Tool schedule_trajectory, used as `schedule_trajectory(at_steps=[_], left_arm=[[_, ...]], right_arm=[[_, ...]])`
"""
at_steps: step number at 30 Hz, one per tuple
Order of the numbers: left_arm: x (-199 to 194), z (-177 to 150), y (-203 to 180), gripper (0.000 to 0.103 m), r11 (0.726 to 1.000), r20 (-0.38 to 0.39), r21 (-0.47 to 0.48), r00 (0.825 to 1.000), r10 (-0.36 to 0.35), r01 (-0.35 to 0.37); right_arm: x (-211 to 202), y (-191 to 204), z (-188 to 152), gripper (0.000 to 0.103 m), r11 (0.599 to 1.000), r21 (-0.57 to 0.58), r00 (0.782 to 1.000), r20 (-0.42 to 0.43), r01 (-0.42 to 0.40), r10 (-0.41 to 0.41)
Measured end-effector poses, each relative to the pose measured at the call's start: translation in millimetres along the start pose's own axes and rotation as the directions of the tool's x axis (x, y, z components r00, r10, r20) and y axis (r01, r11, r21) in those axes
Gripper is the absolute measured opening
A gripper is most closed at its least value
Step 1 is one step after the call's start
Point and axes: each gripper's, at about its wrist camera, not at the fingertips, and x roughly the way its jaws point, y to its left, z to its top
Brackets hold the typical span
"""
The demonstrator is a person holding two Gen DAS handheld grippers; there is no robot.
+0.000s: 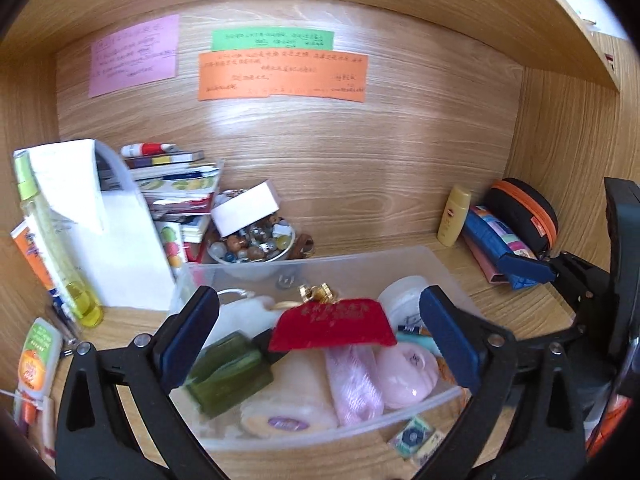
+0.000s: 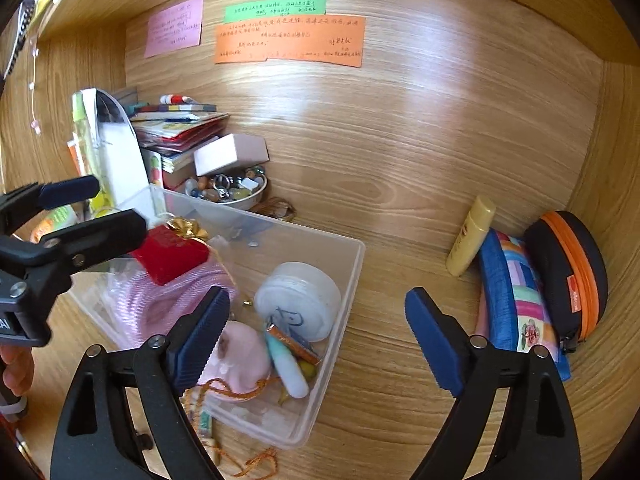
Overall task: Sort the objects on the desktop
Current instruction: 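Withdraw both open tools from the box back toward the remaining items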
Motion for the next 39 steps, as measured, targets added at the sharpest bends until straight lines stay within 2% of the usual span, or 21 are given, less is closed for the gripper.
schedule_trajectory(at_steps=[5,9,16,21,27,34,39], left_arm=[[-27,-6,9,0.102,1.0,0.019,0.005,1.0,0.019,-0.019],[-45,-17,13,0.102,0.999,0.02,0.022,0.999,0.036,-0.037],[-60,-49,15,0.102,0.996,-0.02,0.063,0.997,0.07,-0.069],[-67,-78,17,0.102,0.996,-0.085,0.078,0.995,0.052,-0.045],[-69,-119,8,0.102,0.99,-0.203,0.142,0.979,0.036,-0.007],[-84,-143,-7,0.102,0.99,-0.244,0.118,0.969,-0.046,0.076],[-82,-154,-31,0.102,0.975,-0.263,0.179,0.961,-0.08,0.13]], right_arm=[[-14,3,-2,0.088,1.0,0.016,1.0,0.006,-0.016,0.015],[-24,10,-12,0.088,1.0,-0.018,1.0,0.001,0.01,-0.01],[-47,20,-39,0.088,0.999,-0.032,1.0,-0.017,-0.017,0.016],[-67,27,-57,0.089,0.998,-0.059,1.0,-0.007,-0.024,0.024],[-83,37,-76,0.089,0.994,-0.105,0.999,-0.016,-0.029,0.028],[-81,36,-96,0.089,0.992,-0.127,0.998,-0.062,-0.017,0.009],[-78,28,-108,0.089,0.995,-0.095,0.994,-0.104,-0.037,0.027]])
